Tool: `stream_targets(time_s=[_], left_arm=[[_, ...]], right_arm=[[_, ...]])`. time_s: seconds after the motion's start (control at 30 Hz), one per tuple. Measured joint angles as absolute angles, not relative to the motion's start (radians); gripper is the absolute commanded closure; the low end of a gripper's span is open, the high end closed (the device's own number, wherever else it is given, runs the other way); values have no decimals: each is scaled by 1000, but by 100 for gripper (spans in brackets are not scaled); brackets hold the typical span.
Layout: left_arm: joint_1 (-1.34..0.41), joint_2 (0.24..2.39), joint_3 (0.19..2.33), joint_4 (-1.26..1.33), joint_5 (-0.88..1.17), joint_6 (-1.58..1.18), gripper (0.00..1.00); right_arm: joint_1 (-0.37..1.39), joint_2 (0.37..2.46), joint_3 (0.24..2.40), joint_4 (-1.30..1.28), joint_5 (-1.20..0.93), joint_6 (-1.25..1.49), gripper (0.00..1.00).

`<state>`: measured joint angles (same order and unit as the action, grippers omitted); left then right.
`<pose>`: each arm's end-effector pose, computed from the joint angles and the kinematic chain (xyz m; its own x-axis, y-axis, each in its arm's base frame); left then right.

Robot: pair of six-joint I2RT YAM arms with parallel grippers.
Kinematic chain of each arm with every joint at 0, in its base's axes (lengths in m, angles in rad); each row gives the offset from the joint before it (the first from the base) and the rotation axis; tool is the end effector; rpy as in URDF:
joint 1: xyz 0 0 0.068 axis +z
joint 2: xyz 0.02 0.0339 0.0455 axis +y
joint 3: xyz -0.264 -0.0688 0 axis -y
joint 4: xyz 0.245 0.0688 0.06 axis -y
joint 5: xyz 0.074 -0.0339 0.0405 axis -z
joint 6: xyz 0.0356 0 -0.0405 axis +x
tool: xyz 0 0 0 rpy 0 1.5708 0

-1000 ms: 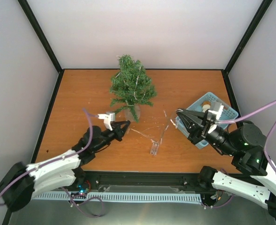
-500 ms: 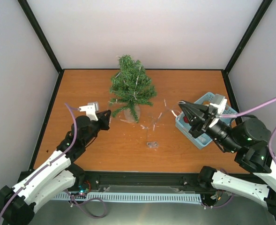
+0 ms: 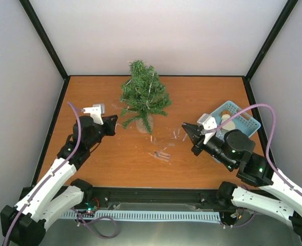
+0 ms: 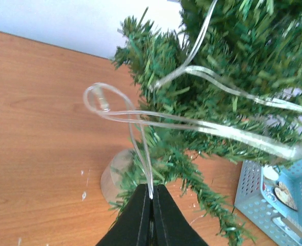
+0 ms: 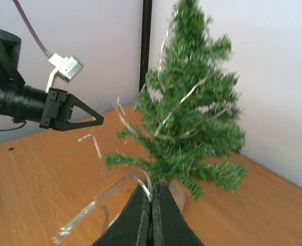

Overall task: Decorate the small christmas tree
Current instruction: Wrap the decoration item around the Christmas tree.

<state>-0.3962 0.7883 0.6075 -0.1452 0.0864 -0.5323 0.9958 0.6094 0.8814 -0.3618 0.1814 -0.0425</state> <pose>0.1735 -0.0759 0.2806 -0.4880 -0.3440 -0.8022 0.2463 0.8275 -0.5046 0.0772 0.1073 0.3784 -0.0178 -0.1043 -0.9944 -0.7291 0.6819 -0.0585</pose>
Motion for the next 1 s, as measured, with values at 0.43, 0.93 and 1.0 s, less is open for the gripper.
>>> stream_targets(time_s=[0.43, 0.93, 1.0], left_arm=[[-326, 906, 683, -221, 136, -537, 99], [-194, 970, 662, -169, 333, -578, 99], [-193, 970, 661, -164, 335, -578, 99]], right_arm=[[996, 604, 856, -319, 36, -211, 97], [1055, 1251, 1217, -640, -231, -433, 37], [1056, 1219, 1174, -678, -180, -429, 37]])
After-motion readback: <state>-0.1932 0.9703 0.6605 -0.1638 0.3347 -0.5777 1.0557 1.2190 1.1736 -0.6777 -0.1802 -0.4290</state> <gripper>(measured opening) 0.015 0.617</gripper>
